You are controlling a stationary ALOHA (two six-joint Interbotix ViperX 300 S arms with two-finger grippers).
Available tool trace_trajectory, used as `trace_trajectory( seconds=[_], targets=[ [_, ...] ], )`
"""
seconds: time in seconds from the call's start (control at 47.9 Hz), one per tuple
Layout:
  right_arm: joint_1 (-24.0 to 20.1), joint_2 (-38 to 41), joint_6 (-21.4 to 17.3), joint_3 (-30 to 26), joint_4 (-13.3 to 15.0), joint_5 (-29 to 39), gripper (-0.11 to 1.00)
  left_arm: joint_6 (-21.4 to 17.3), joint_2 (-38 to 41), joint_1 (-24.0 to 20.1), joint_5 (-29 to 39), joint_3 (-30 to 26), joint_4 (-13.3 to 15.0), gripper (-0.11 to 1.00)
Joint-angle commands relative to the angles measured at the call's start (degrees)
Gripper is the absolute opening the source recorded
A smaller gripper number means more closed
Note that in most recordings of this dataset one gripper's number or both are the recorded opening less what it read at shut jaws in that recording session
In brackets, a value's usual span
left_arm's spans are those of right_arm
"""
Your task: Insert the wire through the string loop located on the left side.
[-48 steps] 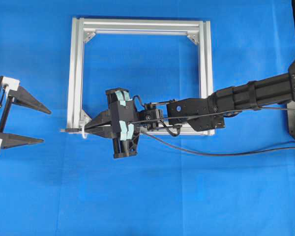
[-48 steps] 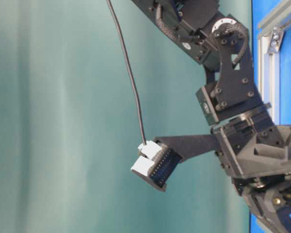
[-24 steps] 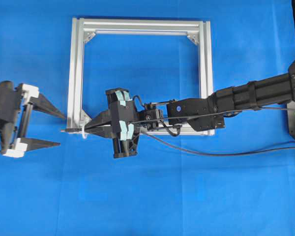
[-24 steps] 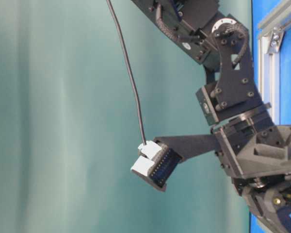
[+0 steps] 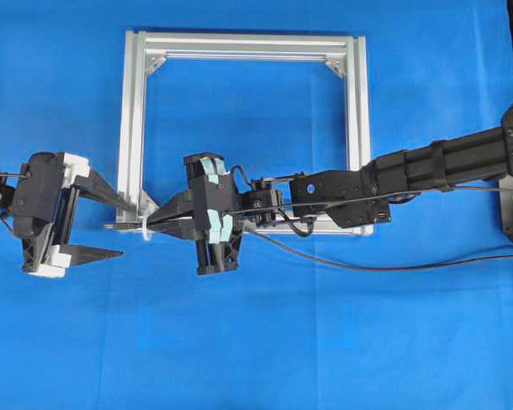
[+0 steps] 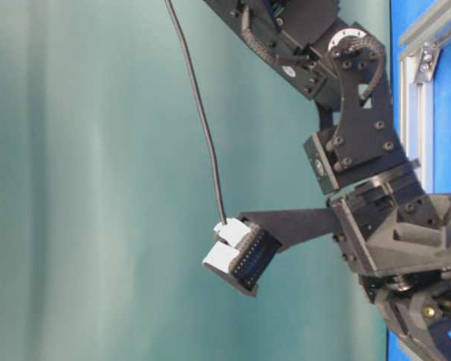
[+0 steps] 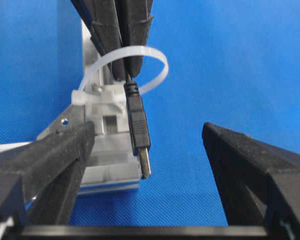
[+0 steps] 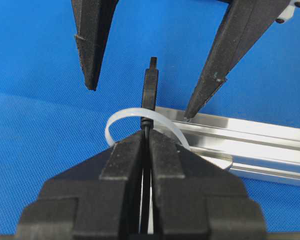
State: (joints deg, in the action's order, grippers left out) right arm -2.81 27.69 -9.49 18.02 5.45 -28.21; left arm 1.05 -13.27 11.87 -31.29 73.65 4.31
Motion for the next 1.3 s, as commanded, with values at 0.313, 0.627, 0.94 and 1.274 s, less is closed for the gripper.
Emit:
trace_trajectory(
  seconds=[0.313,0.627,0.94,1.274],
  targets=[
    [0.1,-1.2,-0.1,-0.9,-0.1,-0.2,0.00,-0.2,-0.4,-1.9,-0.1,-0.4,-0.2,0.51],
    [0.1,-1.1,-0.1,-1.0,-0.1,-0.2,0.00,0.2,-0.4,-3.7,1.0,-0.7,-0.2,0.08],
    [0.1,-1.2,-0.4,-1.2,-0.2,2.8,0.00,0.1,-0.4,-4.6,1.0,-0.9,-0.2,0.08],
    [0.1,-1.2,-0.4,-1.3,-0.1,4.0,0.07,0.1,-0.4,-4.6,1.0,-1.1,-0.2,0.08]
  ],
)
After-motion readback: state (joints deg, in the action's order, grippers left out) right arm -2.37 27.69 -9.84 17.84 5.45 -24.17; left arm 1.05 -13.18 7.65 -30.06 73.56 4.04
